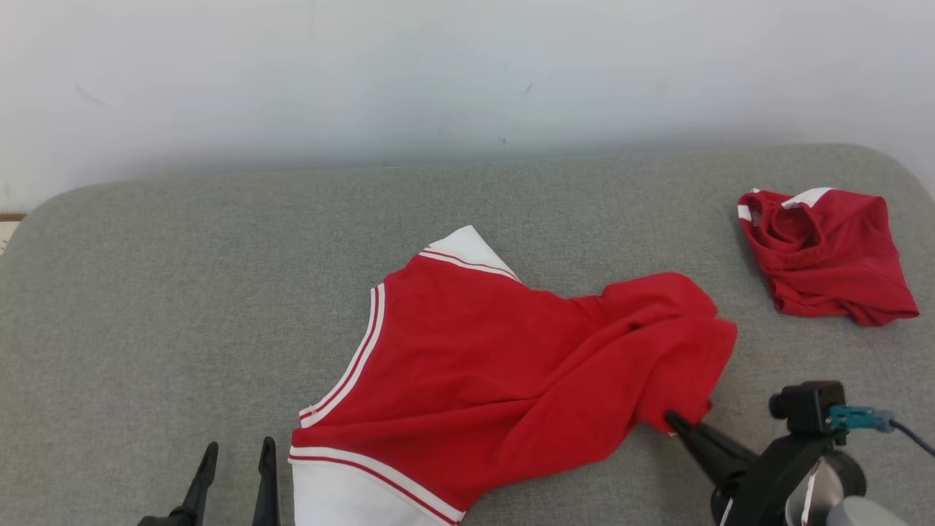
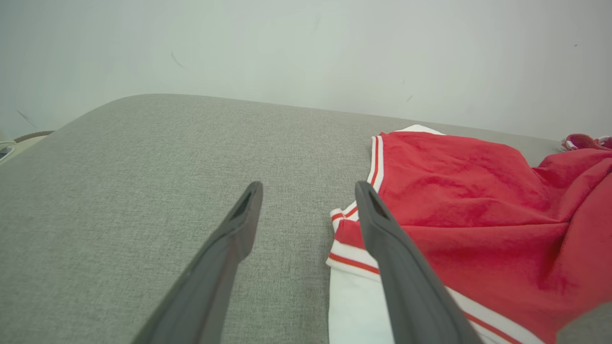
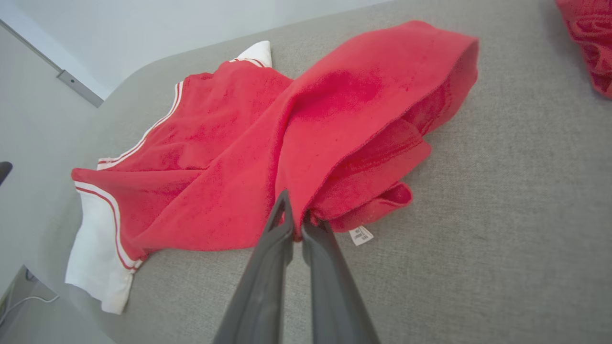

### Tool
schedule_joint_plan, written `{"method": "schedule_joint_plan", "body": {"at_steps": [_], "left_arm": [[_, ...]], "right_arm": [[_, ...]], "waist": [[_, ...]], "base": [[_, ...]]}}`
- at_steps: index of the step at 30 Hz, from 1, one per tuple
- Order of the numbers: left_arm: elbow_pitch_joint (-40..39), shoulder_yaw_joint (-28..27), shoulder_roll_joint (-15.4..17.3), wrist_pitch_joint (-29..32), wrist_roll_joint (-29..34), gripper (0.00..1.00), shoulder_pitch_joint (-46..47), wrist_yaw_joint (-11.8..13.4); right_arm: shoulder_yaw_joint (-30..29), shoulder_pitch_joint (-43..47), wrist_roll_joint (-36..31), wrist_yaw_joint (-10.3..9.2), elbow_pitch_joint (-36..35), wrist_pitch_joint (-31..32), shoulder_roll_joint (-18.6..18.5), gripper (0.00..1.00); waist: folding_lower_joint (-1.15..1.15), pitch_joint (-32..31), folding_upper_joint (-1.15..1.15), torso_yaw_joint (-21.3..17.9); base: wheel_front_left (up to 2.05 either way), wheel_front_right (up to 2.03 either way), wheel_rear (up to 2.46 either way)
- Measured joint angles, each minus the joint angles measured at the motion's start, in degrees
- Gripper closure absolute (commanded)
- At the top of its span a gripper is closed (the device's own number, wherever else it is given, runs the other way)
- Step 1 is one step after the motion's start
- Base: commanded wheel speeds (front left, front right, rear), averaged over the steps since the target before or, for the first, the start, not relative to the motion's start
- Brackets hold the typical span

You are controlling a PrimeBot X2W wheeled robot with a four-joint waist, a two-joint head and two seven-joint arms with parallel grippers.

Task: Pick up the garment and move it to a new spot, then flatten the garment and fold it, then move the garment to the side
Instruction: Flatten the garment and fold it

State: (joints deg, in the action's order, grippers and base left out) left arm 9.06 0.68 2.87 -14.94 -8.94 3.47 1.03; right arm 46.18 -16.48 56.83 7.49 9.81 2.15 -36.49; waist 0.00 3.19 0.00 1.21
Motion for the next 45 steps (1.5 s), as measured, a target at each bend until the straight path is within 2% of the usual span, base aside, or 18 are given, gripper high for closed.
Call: {"method": "schedule_joint_plan", "body": {"at_steps": [6, 12, 21, 28, 31, 32, 33, 35, 45], "left_arm": [[-0.1, -0.08, 0.01, 0.0, 0.01, 0.0, -0.23, 0.0], [-0.2, 0.1, 0.0, 0.0, -0.03, 0.0, -0.21, 0.0], [-0.15, 0.35, 0.0, 0.0, -0.05, 0.0, 0.29, -0.19], [0.1, 1.44, 0.02, 0.0, -0.11, 0.0, 1.27, -0.33], [0.23, 2.03, -0.01, 0.0, -0.16, 0.0, 1.56, -0.15], [0.24, 2.04, 0.0, 0.0, -0.16, 0.0, 1.74, -0.15], [0.26, 2.09, 0.0, 0.0, -0.16, 0.0, 1.85, -0.14], [0.31, 2.0, 0.01, 0.0, -0.16, 0.0, 1.85, -0.08], [-0.6, 0.57, 0.0, 0.0, -0.16, 0.0, 1.29, 0.34]], "right_arm": [[-1.65, 1.81, 1.93, 0.0, -3.18, 2.9, -2.87, 1.0], [-4.98, 1.78, -2.58, 0.0, 0.15, 1.29, -1.96, 1.0], [-5.75, -5.49, -8.34, 0.0, 10.47, 0.36, 3.78, 1.0], [-1.74, -13.88, -8.94, 0.0, 20.93, 0.42, 7.95, 1.0], [0.27, -17.06, -10.02, 0.0, 25.96, -0.77, 8.65, 1.0], [0.89, -17.9, -10.53, 0.0, 27.27, -1.35, 8.83, 0.89], [1.19, -18.52, -10.46, 0.0, 28.51, -2.1, 9.17, 0.89], [1.89, -19.4, -10.12, 0.0, 30.0, -4.03, 9.99, 0.0], [3.8, -19.8, -9.95, 0.0, 31.42, -13.85, 8.6, 0.0]], "waist": [[0.0, -0.16, 0.0, 0.21], [0.0, 0.13, 0.0, 0.68], [0.0, 1.18, 0.0, 1.26], [0.0, 2.15, 0.0, 2.48], [0.0, 2.6, 0.0, 3.2], [0.0, 2.74, 0.0, 3.43], [0.0, 2.84, 0.0, 3.65], [0.0, 2.98, 0.0, 3.98], [0.0, 1.99, 0.0, 2.58]], "base": [[0.0, 0.0, 0.0], [0.0, 0.0, 0.0], [0.0, 0.0, 0.0], [0.0, 0.0, 0.0], [0.0, 0.0, 0.0], [0.0, 0.0, 0.0], [0.0, 0.0, 0.0], [0.0, 0.0, 0.0], [0.0, 0.0, 0.0]]}}
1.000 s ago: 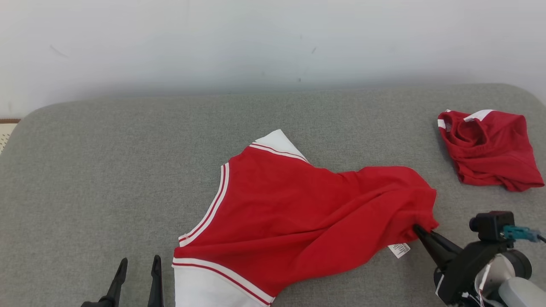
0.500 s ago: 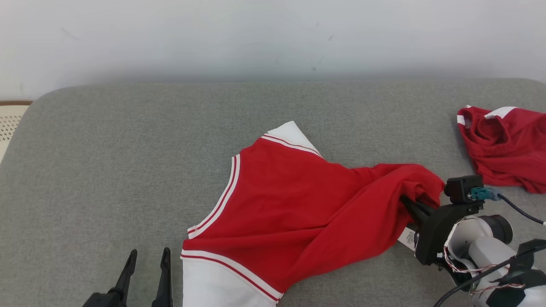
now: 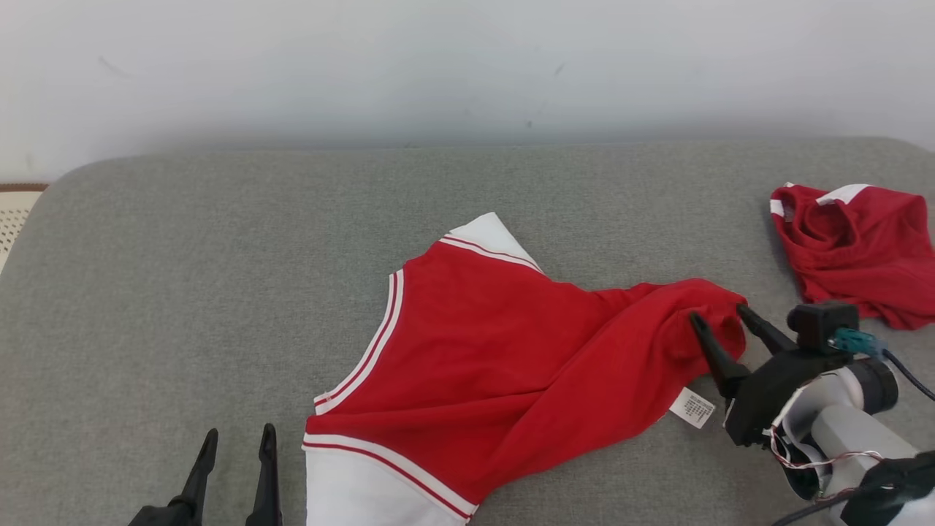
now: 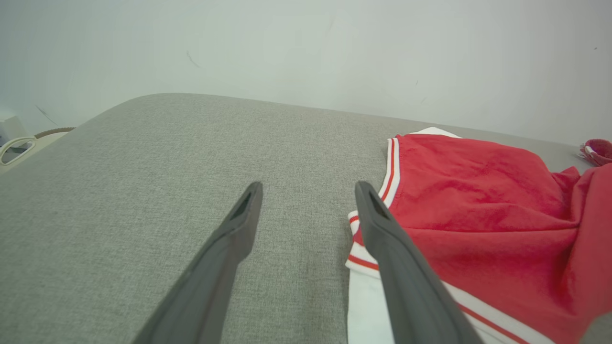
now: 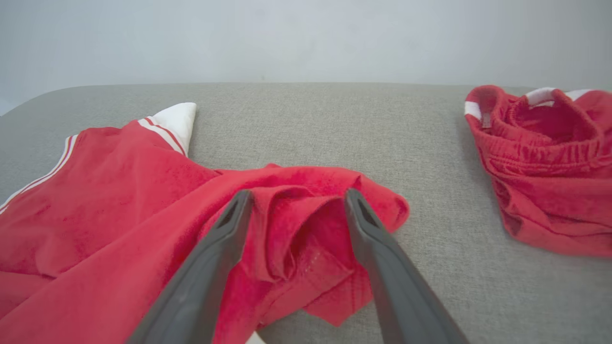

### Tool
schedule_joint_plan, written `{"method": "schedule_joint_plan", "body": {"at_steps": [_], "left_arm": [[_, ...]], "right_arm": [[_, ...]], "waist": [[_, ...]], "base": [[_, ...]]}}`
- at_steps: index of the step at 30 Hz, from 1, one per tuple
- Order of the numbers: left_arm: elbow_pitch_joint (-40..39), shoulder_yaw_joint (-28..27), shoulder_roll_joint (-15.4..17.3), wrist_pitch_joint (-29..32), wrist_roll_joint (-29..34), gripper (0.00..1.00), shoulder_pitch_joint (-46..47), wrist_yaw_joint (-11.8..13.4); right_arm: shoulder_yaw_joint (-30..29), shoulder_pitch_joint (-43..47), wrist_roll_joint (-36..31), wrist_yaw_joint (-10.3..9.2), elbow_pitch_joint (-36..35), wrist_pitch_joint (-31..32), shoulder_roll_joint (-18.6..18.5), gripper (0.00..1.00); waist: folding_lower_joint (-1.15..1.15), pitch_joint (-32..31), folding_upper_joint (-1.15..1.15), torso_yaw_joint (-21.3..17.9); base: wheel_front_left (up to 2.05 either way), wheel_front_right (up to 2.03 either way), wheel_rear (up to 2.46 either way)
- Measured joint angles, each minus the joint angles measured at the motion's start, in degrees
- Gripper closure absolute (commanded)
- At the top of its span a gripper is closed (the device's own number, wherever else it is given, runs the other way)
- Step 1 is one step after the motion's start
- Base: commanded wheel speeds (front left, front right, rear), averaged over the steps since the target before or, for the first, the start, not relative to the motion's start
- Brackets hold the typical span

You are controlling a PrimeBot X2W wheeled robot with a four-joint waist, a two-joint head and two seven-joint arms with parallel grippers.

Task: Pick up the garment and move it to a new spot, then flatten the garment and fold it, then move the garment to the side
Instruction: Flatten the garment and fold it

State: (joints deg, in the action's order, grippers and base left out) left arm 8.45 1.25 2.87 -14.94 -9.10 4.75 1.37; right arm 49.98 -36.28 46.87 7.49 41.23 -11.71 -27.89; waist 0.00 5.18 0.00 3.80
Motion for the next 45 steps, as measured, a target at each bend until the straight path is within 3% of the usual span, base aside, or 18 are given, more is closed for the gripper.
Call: {"method": "schedule_joint_plan", "body": {"at_steps": [9, 18, 29, 45], "left_arm": [[-0.6, -0.67, 0.01, 0.0, 0.0, 0.0, -0.98, 0.2], [-0.54, -0.47, 0.0, 0.0, -0.45, 0.0, -1.57, 0.24], [-0.73, -0.1, 0.0, 0.0, -0.46, 0.0, -1.56, 0.15], [-1.02, 0.02, 0.0, 0.0, -0.46, 0.0, -1.06, 0.19]], "right_arm": [[-4.11, 6.7, -1.38, 0.0, -5.88, -2.89, -3.12, 0.0], [-5.35, 13.32, -3.15, 0.0, -11.87, 0.91, -4.65, 0.0], [-6.1, 10.1, -13.14, 0.0, -6.14, 2.94, -1.83, 0.0], [-2.9, 3.46, -14.56, 0.0, 1.94, 2.4, -0.3, 0.0]], "waist": [[0.0, -1.05, 0.0, -2.01], [0.0, -2.32, 0.0, -2.3], [0.0, -1.79, 0.0, -0.3], [0.0, 0.72, 0.0, 1.81]], "base": [[0.0, 0.0, 0.0], [0.0, 0.0, 0.0], [0.0, 0.0, 0.0], [0.0, 0.0, 0.0]]}}
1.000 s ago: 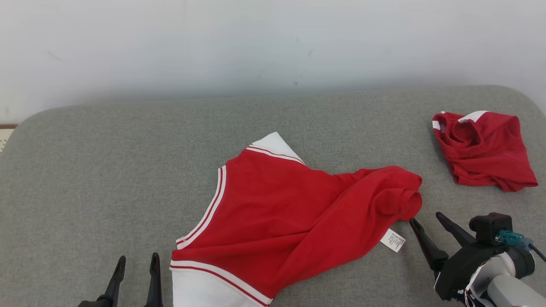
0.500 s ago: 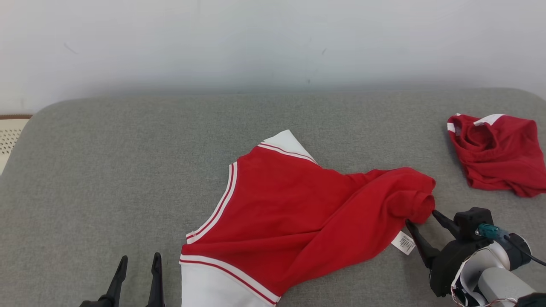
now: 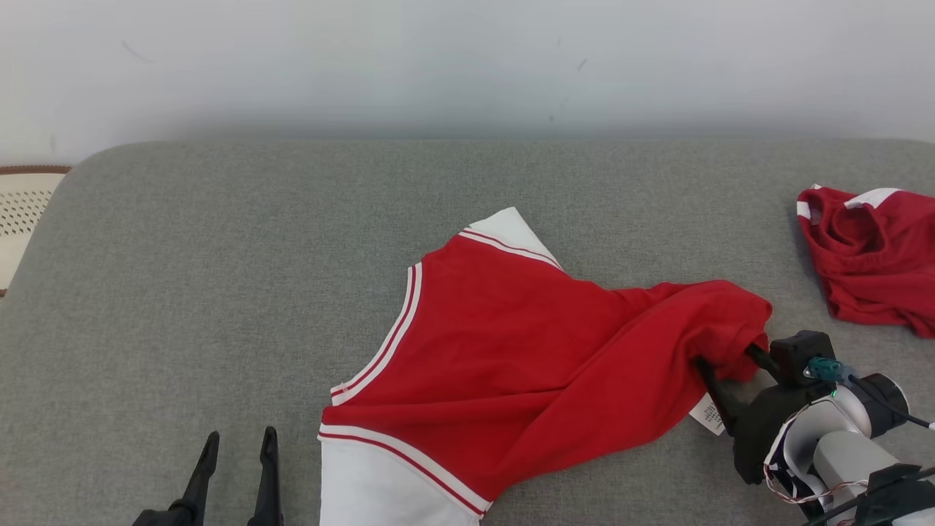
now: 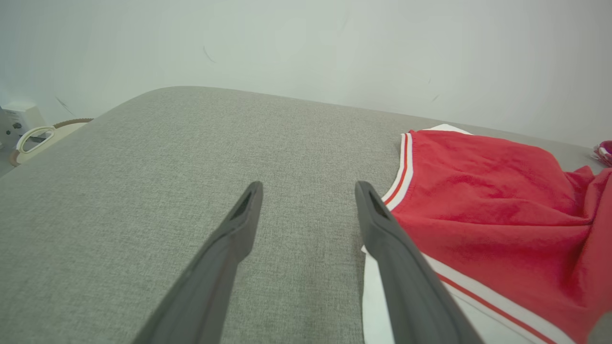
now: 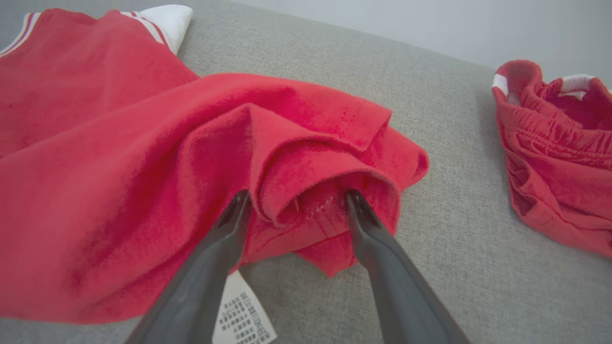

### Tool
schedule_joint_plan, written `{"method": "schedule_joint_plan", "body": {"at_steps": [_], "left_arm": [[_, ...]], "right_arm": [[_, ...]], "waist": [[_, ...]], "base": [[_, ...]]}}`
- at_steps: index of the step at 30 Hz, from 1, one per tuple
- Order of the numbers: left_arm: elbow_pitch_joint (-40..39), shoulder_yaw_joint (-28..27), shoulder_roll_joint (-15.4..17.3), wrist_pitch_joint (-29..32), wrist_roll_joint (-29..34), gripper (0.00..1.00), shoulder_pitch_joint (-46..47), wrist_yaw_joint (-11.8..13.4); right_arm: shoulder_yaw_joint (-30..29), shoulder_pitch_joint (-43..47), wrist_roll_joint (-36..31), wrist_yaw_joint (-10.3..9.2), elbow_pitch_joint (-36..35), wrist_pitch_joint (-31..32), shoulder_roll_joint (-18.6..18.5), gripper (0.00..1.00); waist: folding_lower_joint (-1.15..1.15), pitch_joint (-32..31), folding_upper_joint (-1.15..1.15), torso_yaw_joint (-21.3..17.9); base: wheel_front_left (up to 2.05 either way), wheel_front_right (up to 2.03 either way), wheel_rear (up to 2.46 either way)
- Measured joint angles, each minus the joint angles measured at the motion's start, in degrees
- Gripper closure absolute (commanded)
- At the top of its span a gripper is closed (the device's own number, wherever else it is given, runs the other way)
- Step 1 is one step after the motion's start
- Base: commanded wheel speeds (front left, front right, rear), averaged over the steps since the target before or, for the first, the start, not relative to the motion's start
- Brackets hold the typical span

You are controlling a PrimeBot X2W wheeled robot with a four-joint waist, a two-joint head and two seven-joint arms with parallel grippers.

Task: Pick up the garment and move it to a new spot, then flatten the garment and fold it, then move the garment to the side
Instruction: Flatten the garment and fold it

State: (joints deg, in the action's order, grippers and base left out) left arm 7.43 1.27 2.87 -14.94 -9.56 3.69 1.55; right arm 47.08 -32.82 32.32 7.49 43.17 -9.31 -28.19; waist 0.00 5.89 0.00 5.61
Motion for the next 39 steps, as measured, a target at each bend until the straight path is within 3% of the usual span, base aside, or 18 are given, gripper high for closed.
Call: {"method": "schedule_joint_plan", "body": {"at_steps": [1, 2, 3, 4, 5, 13, 18, 29, 37, 39], "left_arm": [[0.01, 0.03, 0.01, 0.0, 0.0, 0.0, 0.14, 0.0], [0.01, 0.03, 0.01, 0.0, 0.0, 0.0, 0.14, 0.0], [0.0, 0.04, 0.01, 0.0, 0.0, 0.0, 0.29, -0.01], [0.0, 0.05, 0.0, 0.0, 0.0, 0.0, 0.4, -0.01], [-0.01, 0.07, 0.01, 0.0, 0.0, 0.0, 0.46, -0.01], [0.27, 0.12, 0.01, 0.0, -0.09, 0.0, 0.4, 0.54], [0.35, -0.11, 0.01, 0.0, -0.48, 0.0, -0.29, 0.53], [0.42, -0.35, 0.0, 0.0, -0.48, 0.0, -1.18, 0.27], [0.52, 0.16, 0.0, 0.0, -0.73, 0.0, -1.68, 0.54], [0.51, 0.12, 0.0, 0.0, -0.89, 0.0, -1.97, 0.55]], "right_arm": [[0.4, -0.28, 0.3, 0.0, 0.37, 0.18, 0.03, 0.05], [0.4, -0.28, 0.3, 0.0, 0.37, 0.18, 0.03, 0.5], [0.71, -0.55, 0.67, 0.0, 0.71, 0.19, 0.02, 0.56], [1.02, -0.83, 0.85, 0.0, 1.0, 0.11, 0.01, 0.84], [1.32, -1.07, 1.24, 0.0, 1.22, -0.14, 0.01, 1.0], [2.96, -0.18, 4.31, 0.0, 0.86, -1.8, -0.34, 1.0], [3.59, 4.34, 9.43, 0.0, -5.77, -0.92, -1.58, 1.0], [0.83, 13.73, 17.74, 0.0, -24.91, 7.72, -10.88, 1.0], [-4.54, 22.25, 20.94, 0.0, -29.48, 16.7, -12.43, 1.0], [-6.57, 23.32, 20.69, 0.0, -30.23, 16.84, -12.26, 0.02]], "waist": [[0.0, 0.15, 0.0, 0.09], [0.0, 0.15, 0.0, 0.09], [0.0, 0.28, 0.0, 0.19], [0.0, 0.42, 0.0, 0.3], [0.0, 0.56, 0.0, 0.37], [0.0, 0.06, 0.0, -0.02], [0.0, -1.03, 0.0, -1.13], [0.0, -2.84, 0.0, -4.76], [0.0, -4.46, 0.0, -5.38], [0.0, -4.63, 0.0, -5.39]], "base": [[0.0, 0.0, 0.0], [0.0, 0.0, 0.0], [0.0, 0.0, 0.0], [0.0, 0.0, 0.0], [0.0, 0.0, 0.0], [0.0, 0.0, 0.0], [0.0, 0.0, 0.0], [0.0, 0.0, 0.0], [0.0, 0.0, 0.0], [0.0, 0.0, 0.0]]}}
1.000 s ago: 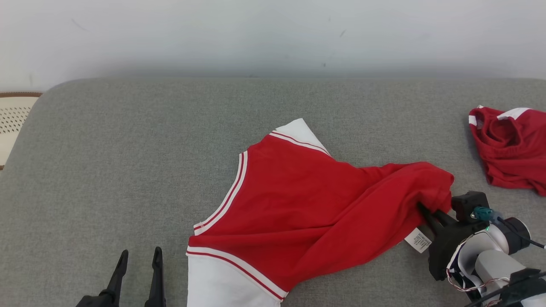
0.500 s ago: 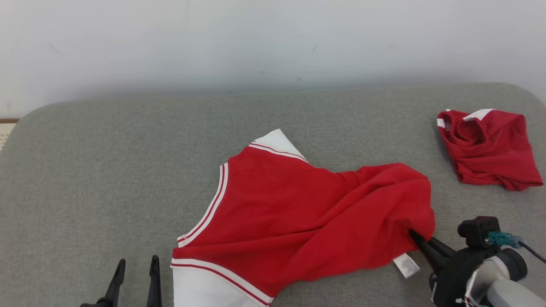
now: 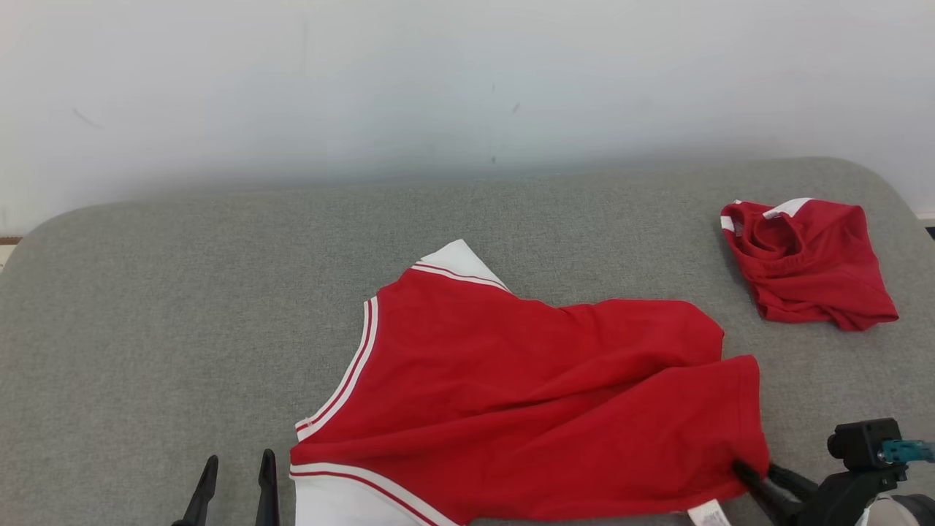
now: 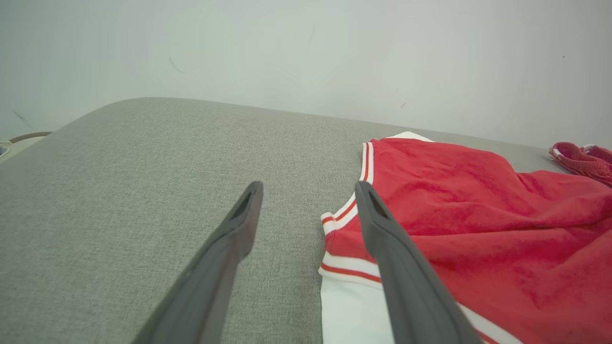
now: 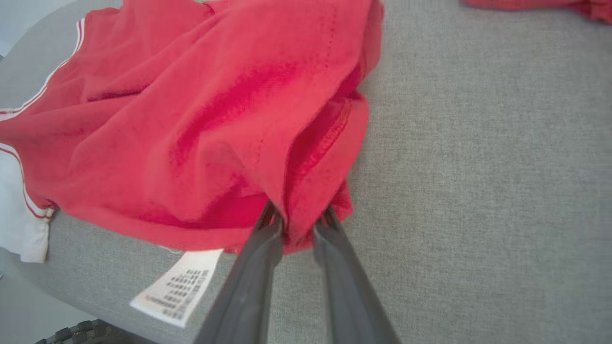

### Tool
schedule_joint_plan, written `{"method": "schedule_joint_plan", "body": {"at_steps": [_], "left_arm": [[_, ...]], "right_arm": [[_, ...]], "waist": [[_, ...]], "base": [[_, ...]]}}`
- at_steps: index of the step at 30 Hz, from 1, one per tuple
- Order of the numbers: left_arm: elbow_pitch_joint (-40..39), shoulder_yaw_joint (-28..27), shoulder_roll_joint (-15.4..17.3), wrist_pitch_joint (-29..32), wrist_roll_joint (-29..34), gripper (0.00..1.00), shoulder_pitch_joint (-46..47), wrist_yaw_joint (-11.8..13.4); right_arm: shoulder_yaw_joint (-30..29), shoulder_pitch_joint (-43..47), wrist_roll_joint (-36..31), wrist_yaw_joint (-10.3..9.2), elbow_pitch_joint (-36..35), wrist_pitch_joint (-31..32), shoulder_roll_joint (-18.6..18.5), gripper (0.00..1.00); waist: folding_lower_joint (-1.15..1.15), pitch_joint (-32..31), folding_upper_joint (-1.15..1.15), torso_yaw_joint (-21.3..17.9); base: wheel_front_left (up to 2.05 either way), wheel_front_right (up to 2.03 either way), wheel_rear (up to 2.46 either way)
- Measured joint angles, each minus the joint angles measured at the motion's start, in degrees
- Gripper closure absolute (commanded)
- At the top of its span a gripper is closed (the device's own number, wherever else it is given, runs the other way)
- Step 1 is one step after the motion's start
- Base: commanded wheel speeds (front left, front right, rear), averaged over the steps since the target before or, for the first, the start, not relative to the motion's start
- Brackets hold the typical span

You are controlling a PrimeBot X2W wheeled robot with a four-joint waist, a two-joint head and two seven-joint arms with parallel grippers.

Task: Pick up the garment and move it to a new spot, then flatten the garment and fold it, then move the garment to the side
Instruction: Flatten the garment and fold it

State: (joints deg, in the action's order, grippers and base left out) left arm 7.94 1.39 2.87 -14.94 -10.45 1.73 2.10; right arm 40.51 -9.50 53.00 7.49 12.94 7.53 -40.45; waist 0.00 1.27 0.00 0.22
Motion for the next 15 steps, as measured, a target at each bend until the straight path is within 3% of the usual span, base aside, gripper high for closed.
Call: {"method": "schedule_joint_plan", "body": {"at_steps": [9, 12, 15], "left_arm": [[-0.38, -0.36, 0.0, 0.0, 0.0, 0.0, -0.49, 0.03], [-0.48, -0.37, 0.01, 0.0, 0.0, 0.0, -0.53, 0.09], [-0.62, -0.26, -0.01, 0.0, -0.01, 0.0, -0.53, 0.11]], "right_arm": [[-9.54, 3.38, -2.42, 0.0, -5.59, 0.29, -0.48, 0.0], [-13.58, 3.53, -7.01, 0.0, -6.08, -1.07, -0.44, 0.0], [-15.15, 3.53, -8.95, 0.0, -5.72, -0.94, 2.29, 0.0]], "waist": [[0.0, -0.23, 0.0, 0.03], [0.0, -0.09, 0.0, 0.05], [0.0, 0.16, 0.01, 0.11]], "base": [[0.0, 0.0, 0.0], [0.0, 0.0, 0.0], [0.0, 0.0, 0.0]]}}
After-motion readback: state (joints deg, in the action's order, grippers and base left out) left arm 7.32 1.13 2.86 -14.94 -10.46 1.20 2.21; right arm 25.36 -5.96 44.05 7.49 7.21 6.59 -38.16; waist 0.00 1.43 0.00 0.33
